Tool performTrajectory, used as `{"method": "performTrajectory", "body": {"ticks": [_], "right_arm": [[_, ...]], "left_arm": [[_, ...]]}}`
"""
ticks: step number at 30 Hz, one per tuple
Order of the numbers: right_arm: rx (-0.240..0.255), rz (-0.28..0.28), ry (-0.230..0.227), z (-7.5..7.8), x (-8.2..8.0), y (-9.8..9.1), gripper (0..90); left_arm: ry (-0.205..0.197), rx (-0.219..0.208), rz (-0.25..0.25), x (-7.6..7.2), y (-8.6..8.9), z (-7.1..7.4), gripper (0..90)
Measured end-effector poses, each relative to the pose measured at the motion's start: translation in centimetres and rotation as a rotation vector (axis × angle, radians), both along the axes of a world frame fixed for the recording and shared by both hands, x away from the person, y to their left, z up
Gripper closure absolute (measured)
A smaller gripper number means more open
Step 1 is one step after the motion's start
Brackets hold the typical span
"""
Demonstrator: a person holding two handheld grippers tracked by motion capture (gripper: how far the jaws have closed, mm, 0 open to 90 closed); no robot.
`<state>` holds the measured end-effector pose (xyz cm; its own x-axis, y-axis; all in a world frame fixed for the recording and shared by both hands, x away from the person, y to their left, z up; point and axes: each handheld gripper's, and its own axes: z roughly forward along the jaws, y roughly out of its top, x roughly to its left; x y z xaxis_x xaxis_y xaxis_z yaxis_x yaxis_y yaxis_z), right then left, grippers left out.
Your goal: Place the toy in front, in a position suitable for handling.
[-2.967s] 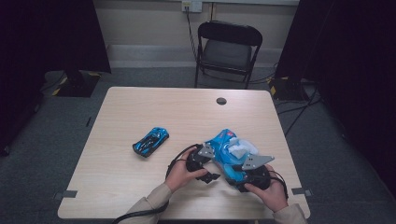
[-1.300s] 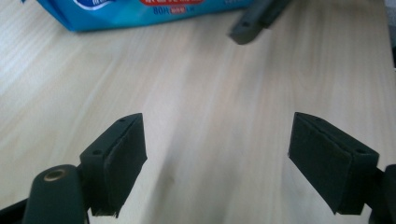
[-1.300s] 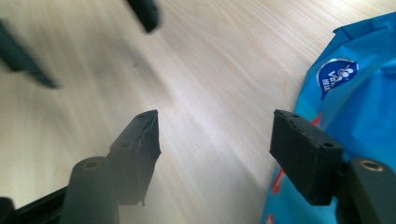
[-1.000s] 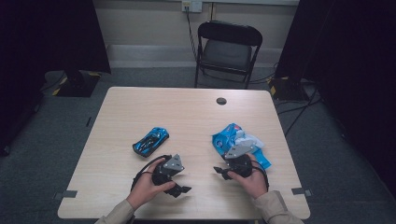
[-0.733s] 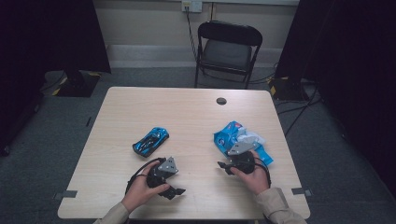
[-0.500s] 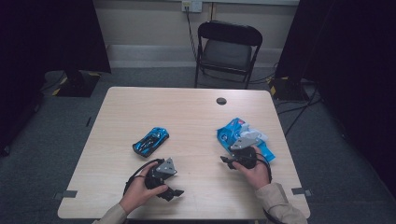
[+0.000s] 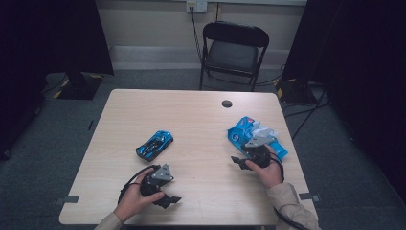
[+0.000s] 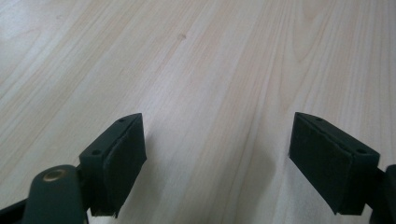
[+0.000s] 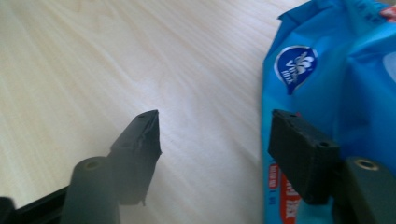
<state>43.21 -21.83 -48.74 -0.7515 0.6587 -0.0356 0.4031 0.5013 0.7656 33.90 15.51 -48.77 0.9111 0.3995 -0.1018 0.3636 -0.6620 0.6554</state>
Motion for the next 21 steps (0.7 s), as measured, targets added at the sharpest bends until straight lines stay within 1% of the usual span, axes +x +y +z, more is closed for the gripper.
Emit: {"method": "performTrajectory", "body": {"ticks": [2, 3, 4, 5, 8, 10, 11, 12, 14, 15, 17, 18, 19, 21], "right_arm": [[0.001, 0.018, 0.01, 0.0, -0.5, 0.2, 26.9], [0.006, 0.024, 0.017, 0.1, -0.9, 0.3, 24.8], [0.006, 0.032, 0.022, 0.1, -1.1, 0.4, 24.1], [0.001, 0.043, 0.023, 0.0, -1.6, 0.5, 23.7], [-0.009, 0.065, 0.031, 0.0, -2.9, 0.7, 19.8], [0.009, 0.072, 0.049, -0.1, -3.8, 0.7, 18.1], [0.014, 0.074, 0.05, -0.2, -4.3, 0.7, 17.1], [0.01, 0.076, 0.055, -0.2, -4.7, 0.7, 16.6], [-0.007, 0.084, 0.044, -0.3, -5.4, 0.7, 16.6], [-0.014, 0.086, 0.046, -0.4, -5.9, 0.7, 16.2], [-0.008, 0.085, 0.044, -0.6, -6.3, 0.7, 15.5], [-0.003, 0.084, 0.053, -0.7, -6.4, 0.7, 14.8], [-0.007, 0.083, 0.062, -0.9, -6.5, 0.7, 14.9], [-0.02, 0.083, 0.057, -1.2, -6.6, 0.7, 14.6]], "left_arm": [[-0.002, 0.005, -0.001, -0.1, 0.3, 0.0, 18.2], [0.002, -0.006, 0.009, -0.2, 0.3, 0.0, 18.2], [0.001, 0.001, 0.0, -0.2, 0.5, 0.0, 18.2], [0.003, -0.004, 0.012, -0.4, 0.5, 0.0, 18.2], [-0.003, -0.008, 0.015, -0.5, 0.7, 0.2, 18.2], [-0.009, -0.014, 0.024, -0.5, 0.8, 0.3, 18.1], [-0.009, -0.015, 0.024, -0.5, 0.8, 0.4, 17.9], [-0.01, -0.017, 0.028, -0.5, 0.9, 0.4, 17.8], [-0.013, -0.007, 0.027, -0.4, 0.9, 0.5, 17.7], [-0.012, -0.008, 0.029, -0.3, 0.9, 0.5, 17.6], [-0.016, -0.005, 0.035, -0.3, 0.9, 0.5, 17.6], [-0.019, 0.0, 0.027, -0.1, 0.8, 0.6, 17.6], [-0.019, -0.007, 0.035, -0.1, 0.7, 0.6, 17.6], [-0.025, 0.009, 0.026, 0.1, 0.6, 0.8, 17.6]]}}
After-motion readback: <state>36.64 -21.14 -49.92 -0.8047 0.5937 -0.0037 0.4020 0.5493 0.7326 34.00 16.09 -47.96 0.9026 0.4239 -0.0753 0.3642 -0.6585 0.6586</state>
